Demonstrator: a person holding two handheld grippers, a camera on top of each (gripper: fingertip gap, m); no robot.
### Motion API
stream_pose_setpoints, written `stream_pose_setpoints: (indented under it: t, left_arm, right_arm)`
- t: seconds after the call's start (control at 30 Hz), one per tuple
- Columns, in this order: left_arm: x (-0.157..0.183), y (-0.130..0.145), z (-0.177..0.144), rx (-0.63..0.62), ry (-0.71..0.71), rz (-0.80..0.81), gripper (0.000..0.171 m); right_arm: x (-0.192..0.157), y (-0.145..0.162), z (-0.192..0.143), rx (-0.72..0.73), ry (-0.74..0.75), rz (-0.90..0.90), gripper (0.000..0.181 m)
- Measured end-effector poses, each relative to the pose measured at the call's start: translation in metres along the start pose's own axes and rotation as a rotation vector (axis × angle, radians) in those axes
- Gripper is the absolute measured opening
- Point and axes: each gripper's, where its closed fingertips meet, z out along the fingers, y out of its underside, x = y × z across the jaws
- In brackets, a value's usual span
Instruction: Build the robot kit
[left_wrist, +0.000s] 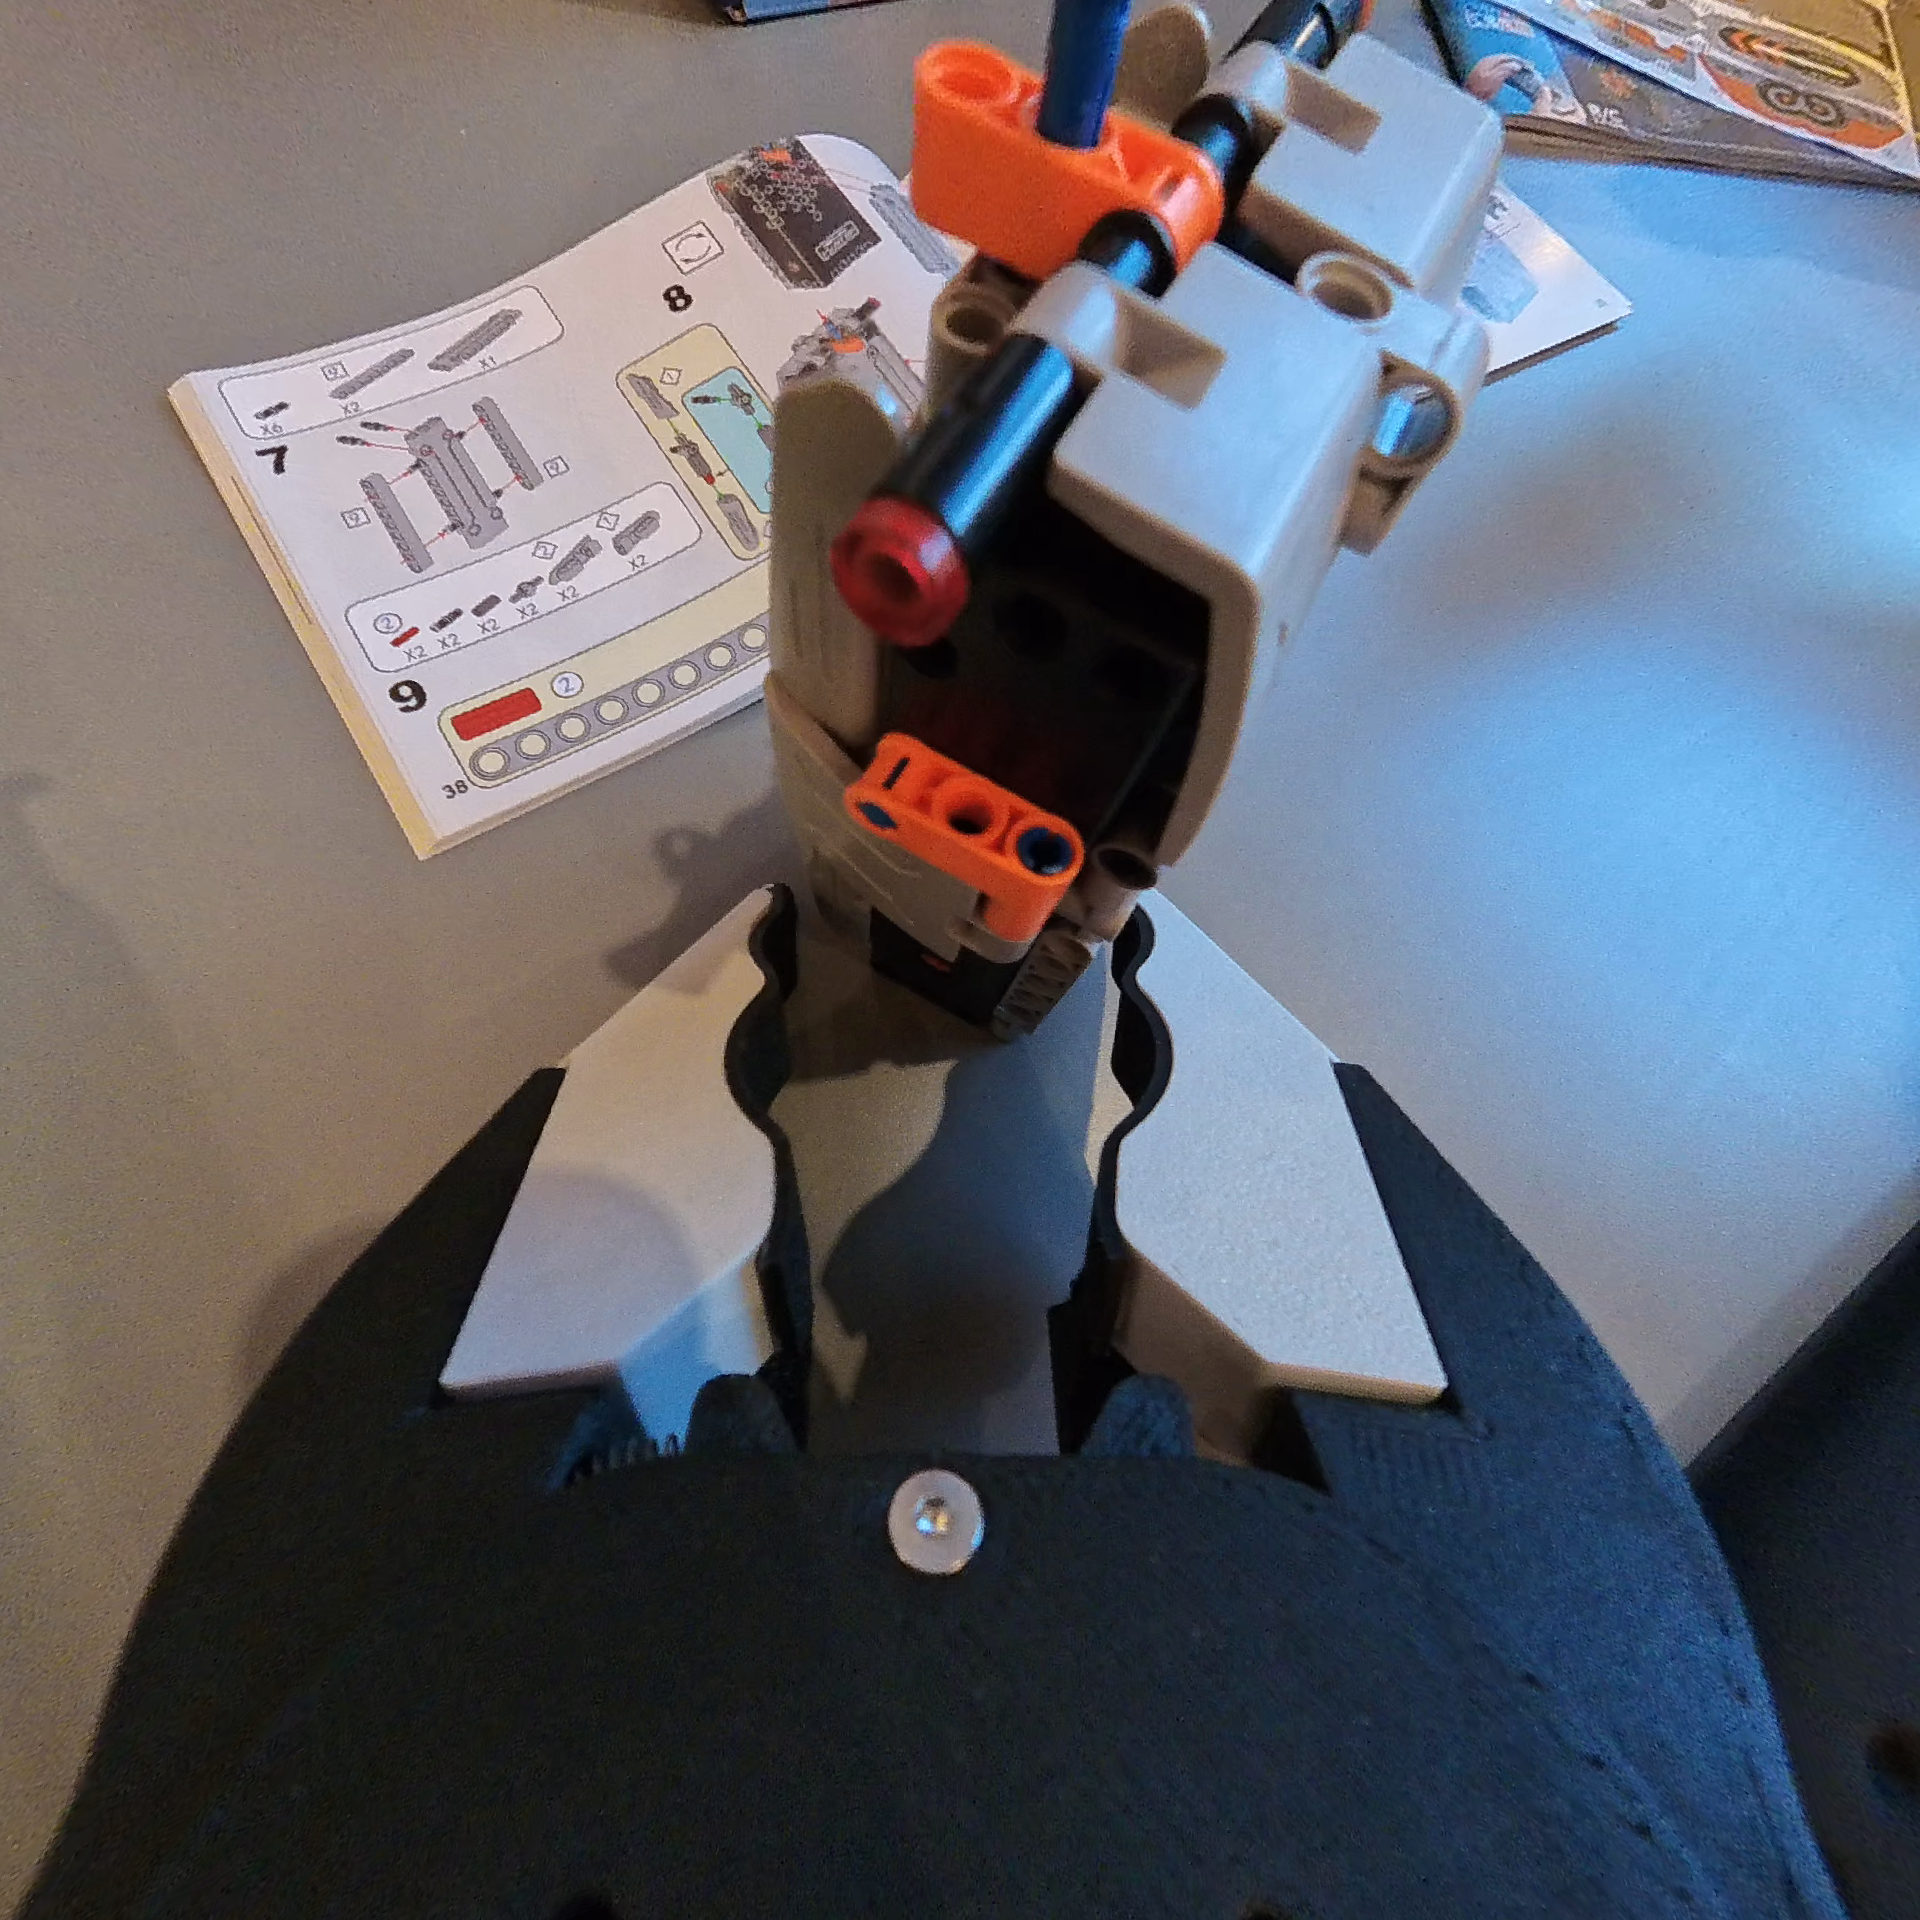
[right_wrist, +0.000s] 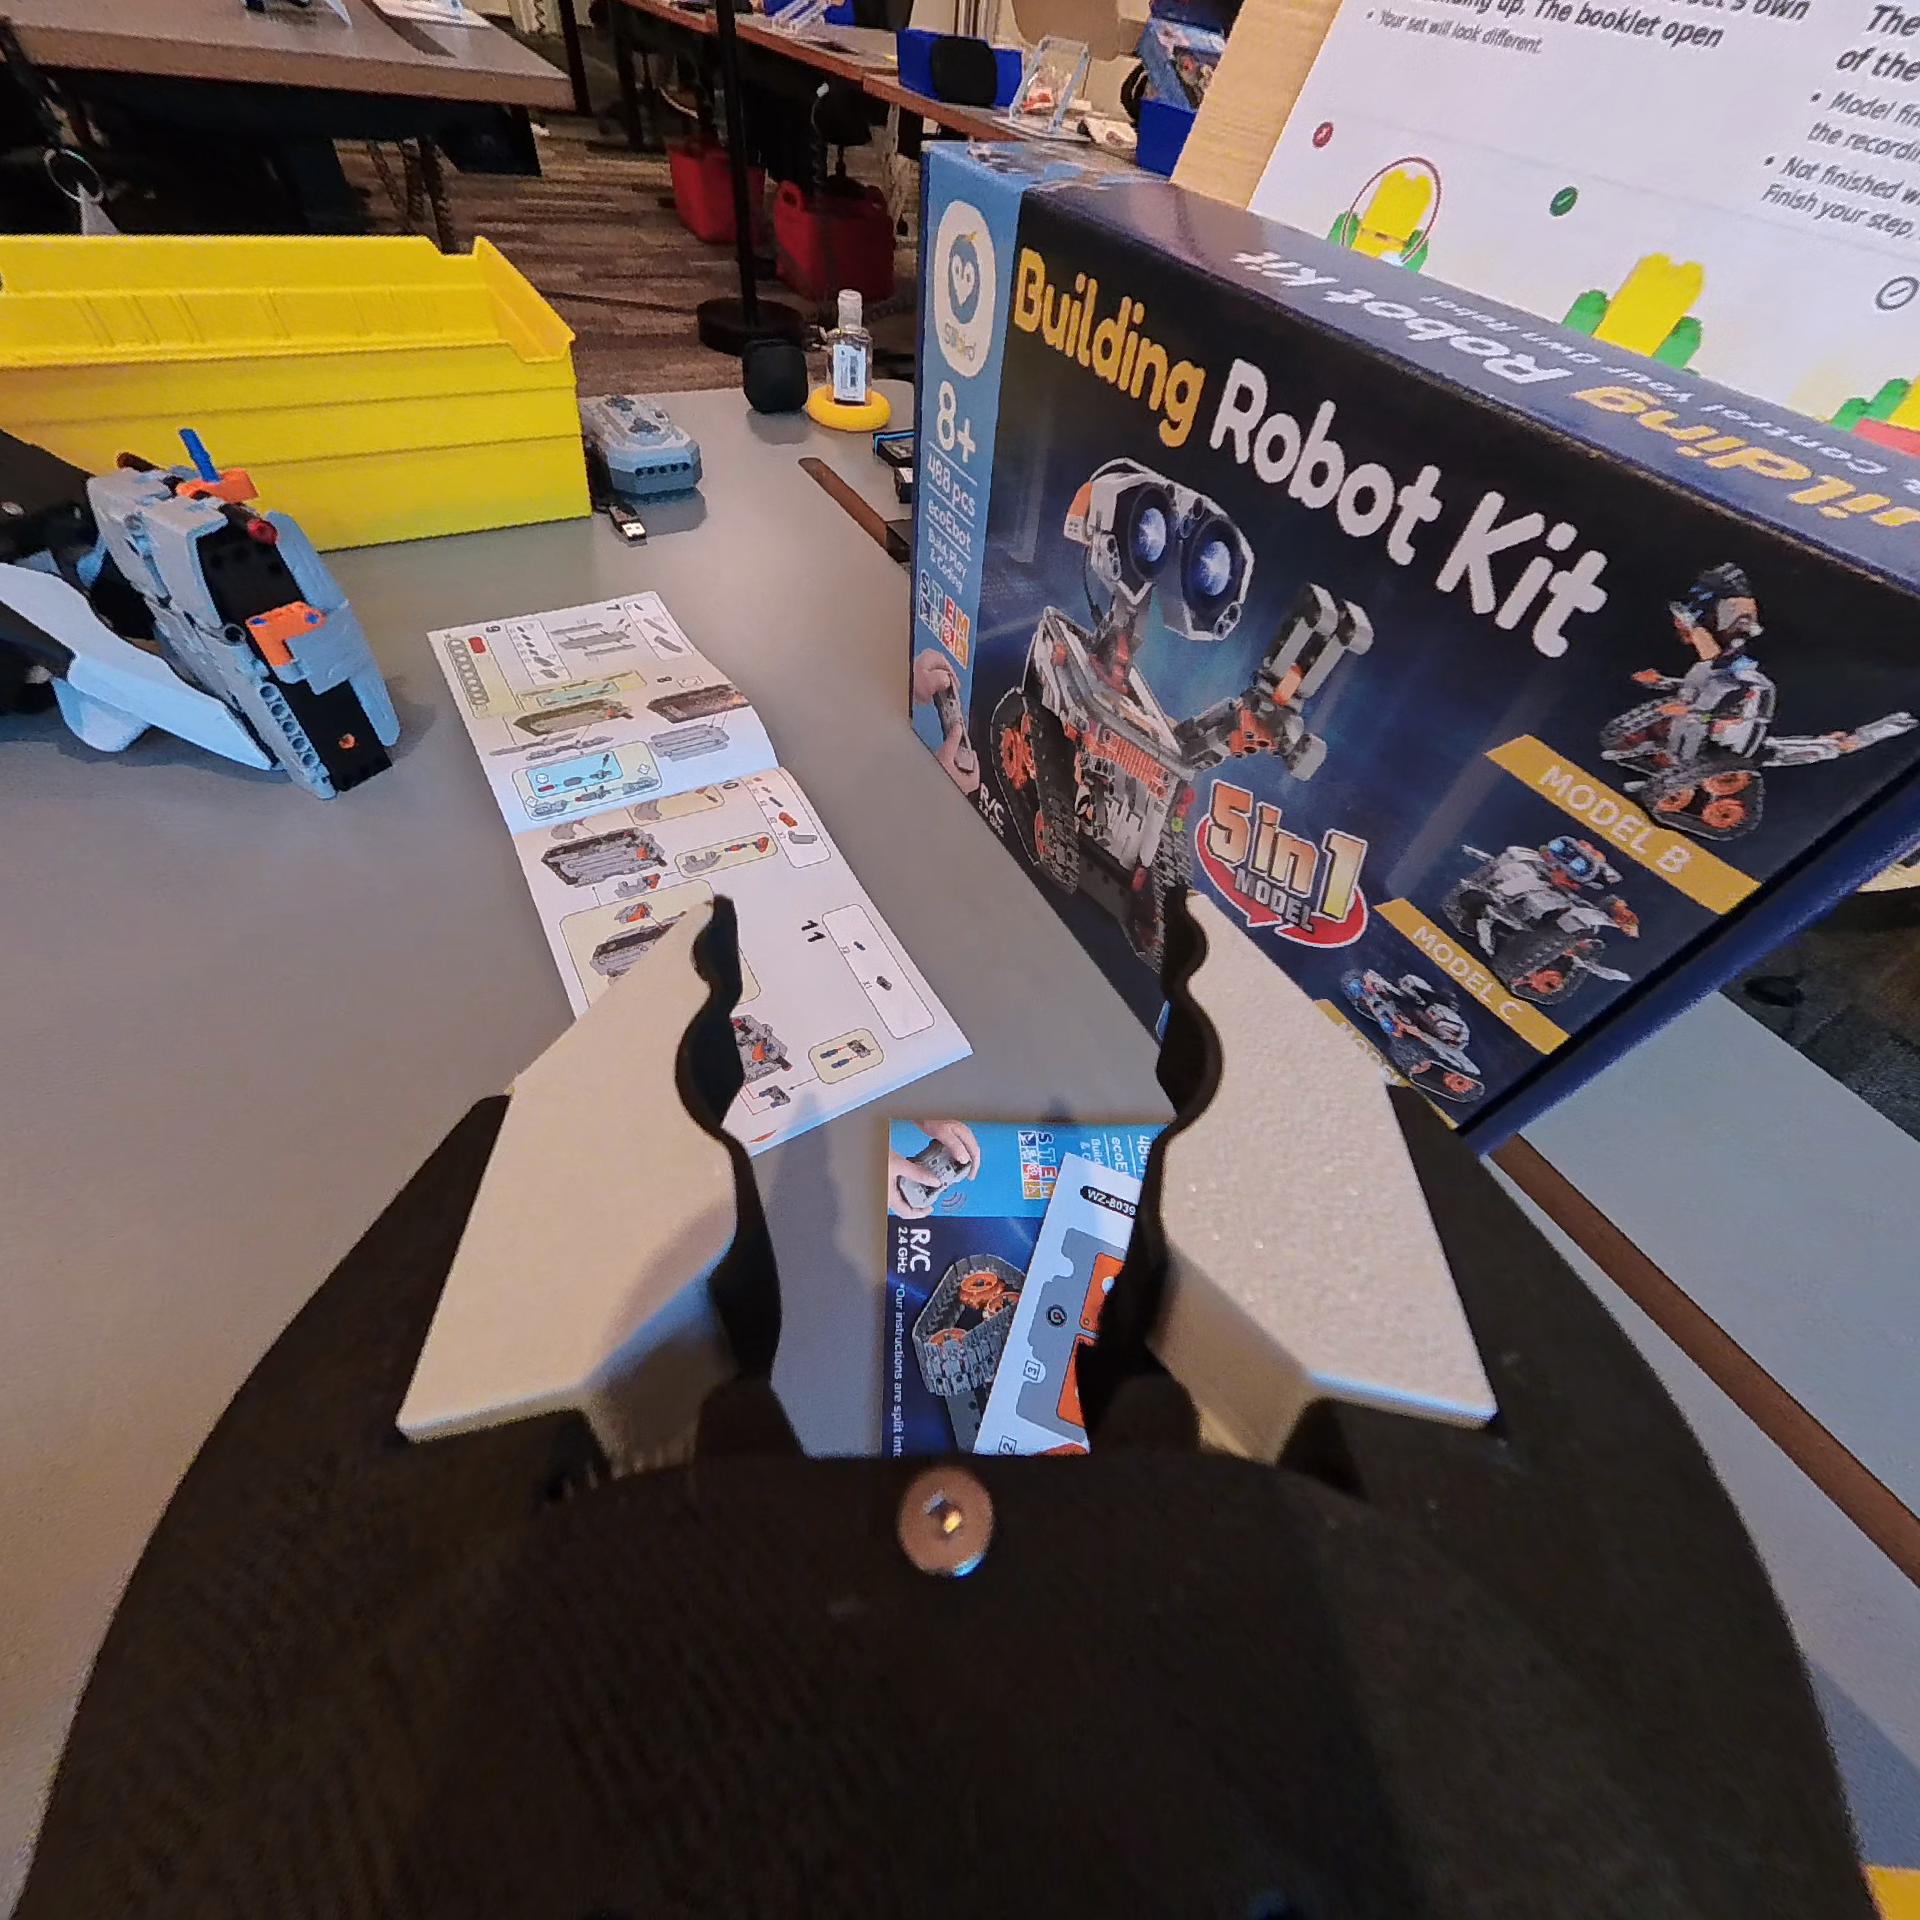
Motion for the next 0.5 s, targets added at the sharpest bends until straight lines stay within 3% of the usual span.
stream_pose_setpoints:
  t: [0.5]
  left_arm:
    - [-0.0001,0.0007,0.0004,-0.005,-0.014,0.016,0.06]
  right_arm:
    - [-0.0022,0.0055,0.0065,-0.033,-0.011,-0.009,0.081]
